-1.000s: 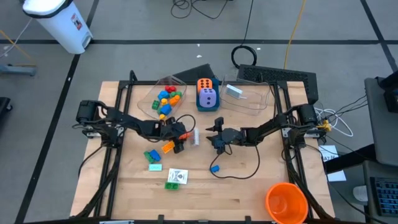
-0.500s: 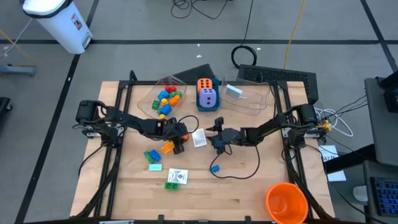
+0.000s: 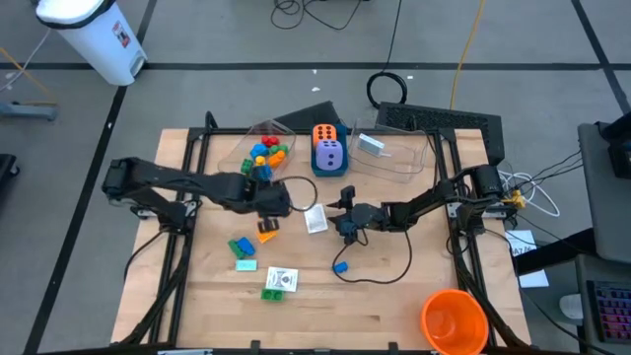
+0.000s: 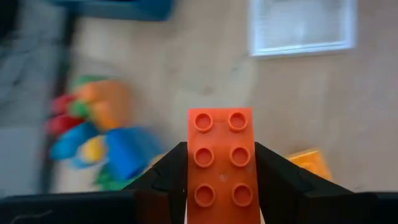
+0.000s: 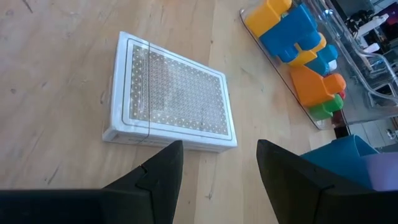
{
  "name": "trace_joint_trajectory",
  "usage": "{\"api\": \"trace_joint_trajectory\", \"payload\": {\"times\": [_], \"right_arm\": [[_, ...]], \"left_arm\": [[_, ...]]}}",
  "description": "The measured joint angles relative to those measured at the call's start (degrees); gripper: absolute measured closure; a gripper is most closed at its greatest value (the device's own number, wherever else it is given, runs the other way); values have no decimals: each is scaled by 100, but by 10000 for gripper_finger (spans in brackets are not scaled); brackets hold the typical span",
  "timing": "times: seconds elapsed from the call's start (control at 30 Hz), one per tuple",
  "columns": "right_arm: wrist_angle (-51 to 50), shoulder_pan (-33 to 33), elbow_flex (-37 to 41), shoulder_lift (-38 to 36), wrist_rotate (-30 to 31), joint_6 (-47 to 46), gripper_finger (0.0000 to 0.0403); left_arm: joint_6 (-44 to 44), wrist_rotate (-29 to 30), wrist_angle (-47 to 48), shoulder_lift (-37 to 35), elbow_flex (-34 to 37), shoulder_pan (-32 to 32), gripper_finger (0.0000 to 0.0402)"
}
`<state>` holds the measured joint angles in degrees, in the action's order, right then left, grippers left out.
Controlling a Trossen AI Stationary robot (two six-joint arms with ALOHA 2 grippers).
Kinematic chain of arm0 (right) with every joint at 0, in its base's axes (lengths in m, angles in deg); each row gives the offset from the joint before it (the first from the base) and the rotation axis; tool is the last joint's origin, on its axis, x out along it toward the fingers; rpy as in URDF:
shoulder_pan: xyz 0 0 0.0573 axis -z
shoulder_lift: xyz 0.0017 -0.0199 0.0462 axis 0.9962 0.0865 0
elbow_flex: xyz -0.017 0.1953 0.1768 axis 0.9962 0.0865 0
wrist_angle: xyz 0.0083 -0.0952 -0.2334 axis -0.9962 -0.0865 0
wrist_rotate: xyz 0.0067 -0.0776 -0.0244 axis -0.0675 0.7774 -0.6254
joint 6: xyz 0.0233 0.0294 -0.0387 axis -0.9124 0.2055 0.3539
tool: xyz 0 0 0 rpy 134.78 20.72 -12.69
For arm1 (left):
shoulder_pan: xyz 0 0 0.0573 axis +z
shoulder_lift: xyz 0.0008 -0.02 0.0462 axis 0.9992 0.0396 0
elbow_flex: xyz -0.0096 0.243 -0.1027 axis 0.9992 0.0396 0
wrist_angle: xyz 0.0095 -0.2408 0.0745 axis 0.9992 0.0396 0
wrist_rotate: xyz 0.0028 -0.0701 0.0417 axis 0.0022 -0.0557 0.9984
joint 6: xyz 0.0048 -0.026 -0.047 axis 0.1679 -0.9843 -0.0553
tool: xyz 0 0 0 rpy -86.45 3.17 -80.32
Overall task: Pick & Place Toys
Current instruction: Put the orange game piece into the left transparent bin
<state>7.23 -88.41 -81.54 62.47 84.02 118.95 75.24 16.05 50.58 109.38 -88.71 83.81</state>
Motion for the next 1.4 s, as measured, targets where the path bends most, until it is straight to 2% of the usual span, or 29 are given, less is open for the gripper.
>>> {"api": "trace_joint_trajectory", "payload": {"times": [0.17,0.47,0.63,0.77,1.0,1.07,1.23,1.4], "right_arm": [[-13,2,1,1,-2,-9,206],[-2,2,-1,1,-7,-50,206],[0,-6,-1,1,-7,-50,206],[33,-7,0,0,-11,-53,206],[156,1,-1,-1,-13,-53,206],[162,1,-1,-1,-12,-40,206],[160,2,-1,-1,-13,-22,206],[145,-1,-1,-1,-15,-18,206]], "left_arm": [[-200,551,911,-507,-351,51,260],[-338,659,986,-1729,153,775,256],[-354,655,524,-2272,953,1409,260],[-506,630,52,-2418,1675,1960,254],[-94,-34,-1572,-2360,2726,2778,260],[54,-217,-2037,-2337,2834,2995,260],[97,-358,-2343,-2313,2868,3513,250],[97,-974,-2650,-2174,2868,3928,255]]}}
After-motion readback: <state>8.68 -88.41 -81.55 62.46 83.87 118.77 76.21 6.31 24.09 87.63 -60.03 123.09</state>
